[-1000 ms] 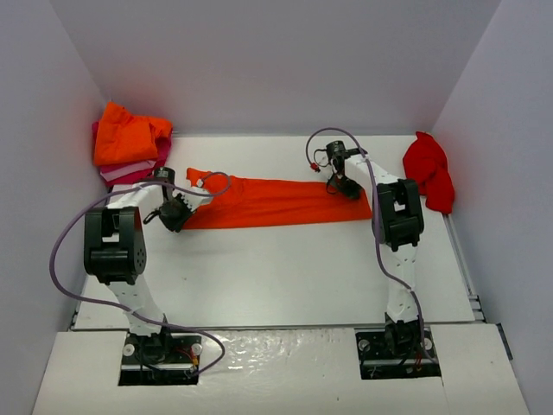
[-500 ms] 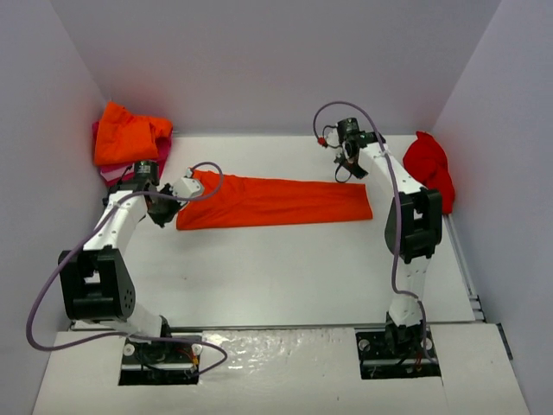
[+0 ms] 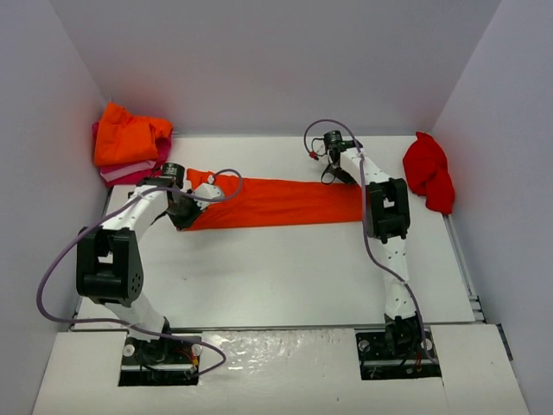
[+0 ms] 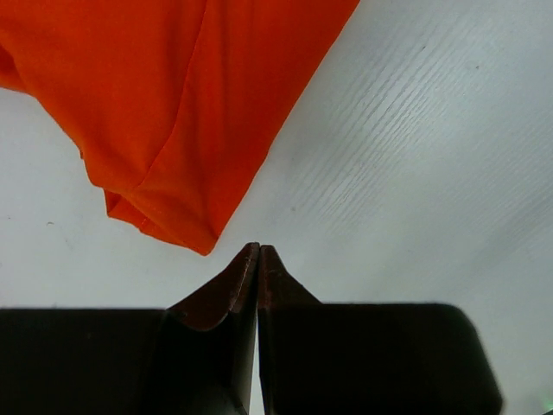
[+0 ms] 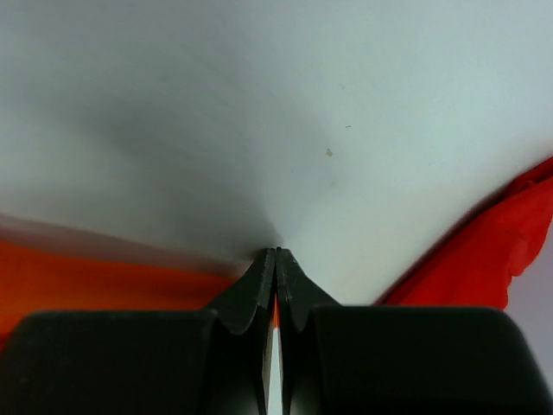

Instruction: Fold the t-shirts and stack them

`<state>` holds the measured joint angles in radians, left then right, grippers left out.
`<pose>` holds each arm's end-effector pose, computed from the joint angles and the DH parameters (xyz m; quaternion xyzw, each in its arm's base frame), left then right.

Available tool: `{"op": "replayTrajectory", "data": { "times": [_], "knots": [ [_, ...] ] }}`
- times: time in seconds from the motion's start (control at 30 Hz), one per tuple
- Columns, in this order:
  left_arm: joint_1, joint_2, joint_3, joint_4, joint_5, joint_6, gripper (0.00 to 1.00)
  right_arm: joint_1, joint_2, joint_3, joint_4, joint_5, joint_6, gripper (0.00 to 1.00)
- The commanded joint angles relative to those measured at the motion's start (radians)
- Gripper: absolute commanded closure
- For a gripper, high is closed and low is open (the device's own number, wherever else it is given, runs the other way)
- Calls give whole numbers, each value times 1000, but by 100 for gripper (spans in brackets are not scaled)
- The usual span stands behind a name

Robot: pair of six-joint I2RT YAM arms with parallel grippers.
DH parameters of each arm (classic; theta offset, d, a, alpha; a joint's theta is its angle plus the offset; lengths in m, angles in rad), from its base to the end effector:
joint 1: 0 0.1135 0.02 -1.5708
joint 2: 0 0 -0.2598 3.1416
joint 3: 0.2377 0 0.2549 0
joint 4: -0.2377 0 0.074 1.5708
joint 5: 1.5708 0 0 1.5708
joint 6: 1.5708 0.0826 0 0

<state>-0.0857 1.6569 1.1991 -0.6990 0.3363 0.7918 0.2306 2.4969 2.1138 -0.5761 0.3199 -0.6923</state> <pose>0.3486 -0.0573 0.1776 0.4410 0.8588 -0.0836 0.2468 0.5583 0.1044 0.1079 -0.3762 0.8643 -0.2159 0.2546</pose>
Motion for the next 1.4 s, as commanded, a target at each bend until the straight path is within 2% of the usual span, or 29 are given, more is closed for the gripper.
{"op": "replayTrajectory", "data": {
  "times": [0.0, 0.17, 0.33, 0.43, 0.6, 0.73, 0.87, 1.0, 1.13, 1.3, 1.37],
  "knots": [
    [-41, 19, 67, 18, 18, -27, 100, -26, 5, 120, 10, 26, 1, 100],
    [-93, 96, 120, -40, 10, -17, 100, -28, 61, 138, 31, 55, -15, 100],
    [-116, 176, 181, -124, 5, 15, 100, -29, 35, 44, 30, 53, -42, 100],
    [-115, 231, 209, -165, 10, 21, 100, -30, -24, -66, 26, 23, -69, 100],
    [-83, 307, 236, -112, 22, -41, 100, -17, -115, -243, -38, -53, -134, 100],
    [-42, 399, 344, -136, 49, -110, 100, 15, -206, -420, -88, -59, -158, 100],
    [-29, 445, 422, -113, 5, -169, 100, 55, -308, -573, -102, -66, -185, 100],
    [-31, 530, 599, -169, -67, -218, 100, 138, -430, -700, -137, -84, -191, 100],
    [-32, 650, 787, -242, -117, -260, 100, 296, -509, -783, -194, -133, -167, 100],
    [-49, 804, 1061, -342, -180, -303, 100, 498, -500, -799, -257, -214, -134, 100],
    [-48, 888, 1222, -409, -180, -314, 100, 574, -477, -789, -266, -243, -128, 100]
  ]
}}
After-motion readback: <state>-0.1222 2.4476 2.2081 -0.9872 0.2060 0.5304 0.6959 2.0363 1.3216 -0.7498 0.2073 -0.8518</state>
